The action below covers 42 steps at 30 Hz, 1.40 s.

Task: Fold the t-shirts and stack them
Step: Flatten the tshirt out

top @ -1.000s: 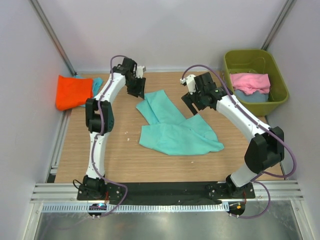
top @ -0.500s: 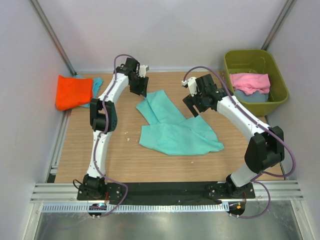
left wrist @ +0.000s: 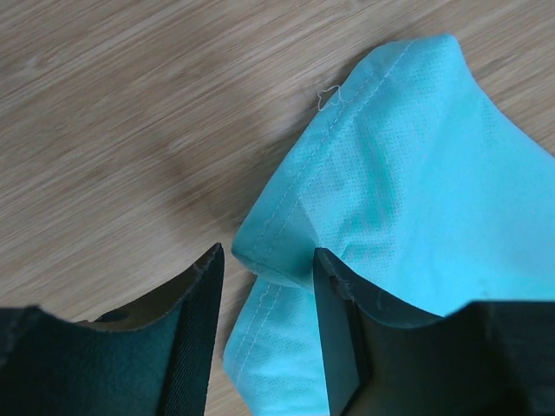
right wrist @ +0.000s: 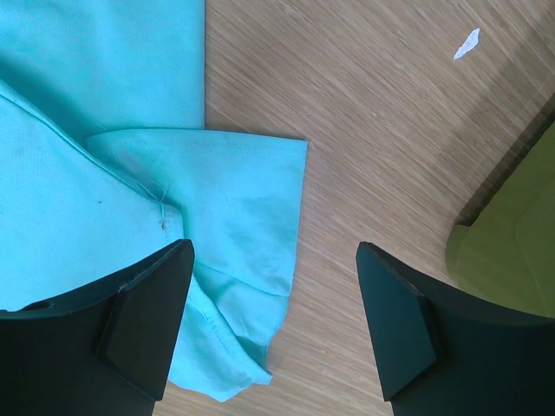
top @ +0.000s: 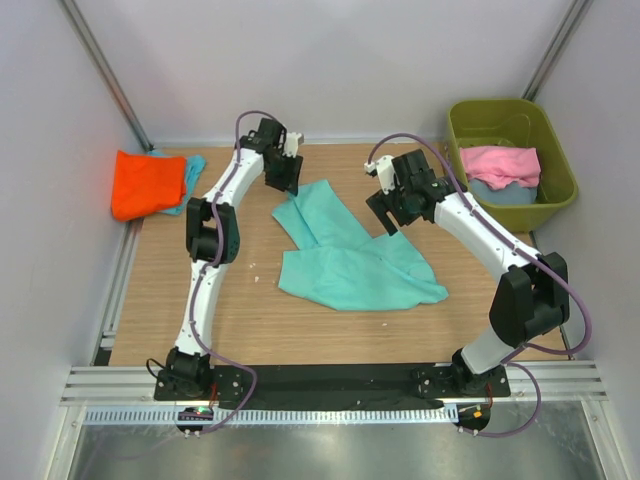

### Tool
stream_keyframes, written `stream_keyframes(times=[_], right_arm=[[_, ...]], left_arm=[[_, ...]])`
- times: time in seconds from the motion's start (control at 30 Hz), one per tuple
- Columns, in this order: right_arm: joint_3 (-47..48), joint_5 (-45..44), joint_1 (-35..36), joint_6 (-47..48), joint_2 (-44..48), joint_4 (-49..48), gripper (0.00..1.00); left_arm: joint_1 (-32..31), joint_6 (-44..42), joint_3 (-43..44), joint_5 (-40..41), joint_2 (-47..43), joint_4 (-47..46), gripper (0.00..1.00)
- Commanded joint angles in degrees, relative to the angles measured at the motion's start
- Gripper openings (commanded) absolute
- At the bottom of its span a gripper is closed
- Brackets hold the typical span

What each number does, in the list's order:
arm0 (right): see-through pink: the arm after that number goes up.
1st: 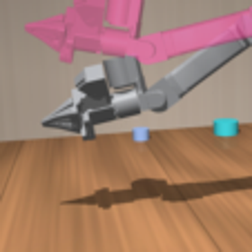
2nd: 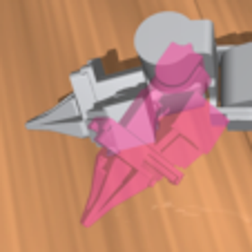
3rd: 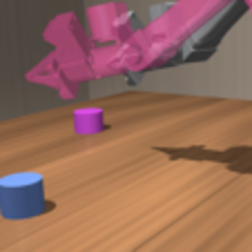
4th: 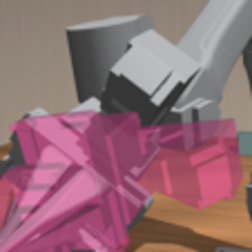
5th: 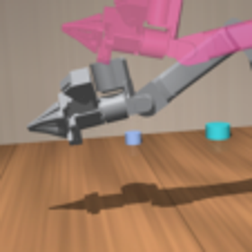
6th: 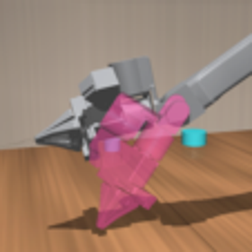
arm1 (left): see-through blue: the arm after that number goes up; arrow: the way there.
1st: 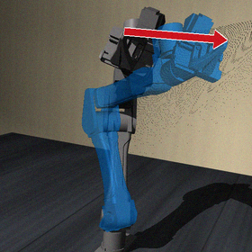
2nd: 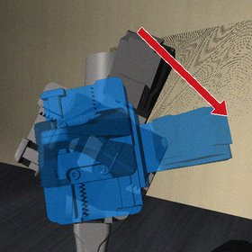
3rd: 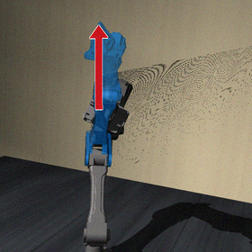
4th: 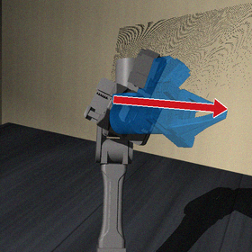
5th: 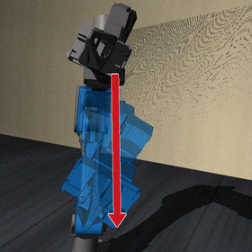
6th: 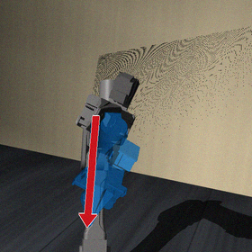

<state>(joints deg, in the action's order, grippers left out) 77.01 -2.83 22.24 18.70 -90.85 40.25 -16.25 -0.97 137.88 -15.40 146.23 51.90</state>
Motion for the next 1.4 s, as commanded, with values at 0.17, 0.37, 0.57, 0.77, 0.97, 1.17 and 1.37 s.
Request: stream_keyframes(times=[0.17,0.37,0.57,0.77,0.97,1.17,1.37], right_arm=[[-0.37,0.28,-0.62,-0.86,2.25,-3.07,0.82],[-2.04,-0.68,-0.97,-0.59,2.69,-3.42,0.81],[-7.13,2.12,-7.29,-2.70,4.63,-2.55,0.81],[-7.06,8.18,-11.60,-1.92,0.69,-3.25,0.78],[-0.13,15.38,-13.36,-2.09,-7.58,-3.60,0.74],[6.91,18.47,-13.45,-1.74,-16.10,-2.81,0.71],[11.92,20.23,-13.45,-1.30,-22.96,-1.67,0.65]], left_arm=[[0.08,-1.31,3.00,0.28,0.98,-2.15,0.36],[0.08,-1.93,3.71,-1.12,0.81,-2.59,0.12],[0.25,-1.93,3.09,-3.14,-2.70,-1.80,0.00],[0.25,-0.52,0.02,-7.10,-6.48,-0.40,0.00],[0.25,-0.87,-2.53,-7.80,-8.68,0.66,0.00],[0.08,-0.61,-3.85,-8.33,-9.83,0.92,0.00],[-0.01,-1.05,-4.73,-8.16,-10.44,1.10,0.00]])
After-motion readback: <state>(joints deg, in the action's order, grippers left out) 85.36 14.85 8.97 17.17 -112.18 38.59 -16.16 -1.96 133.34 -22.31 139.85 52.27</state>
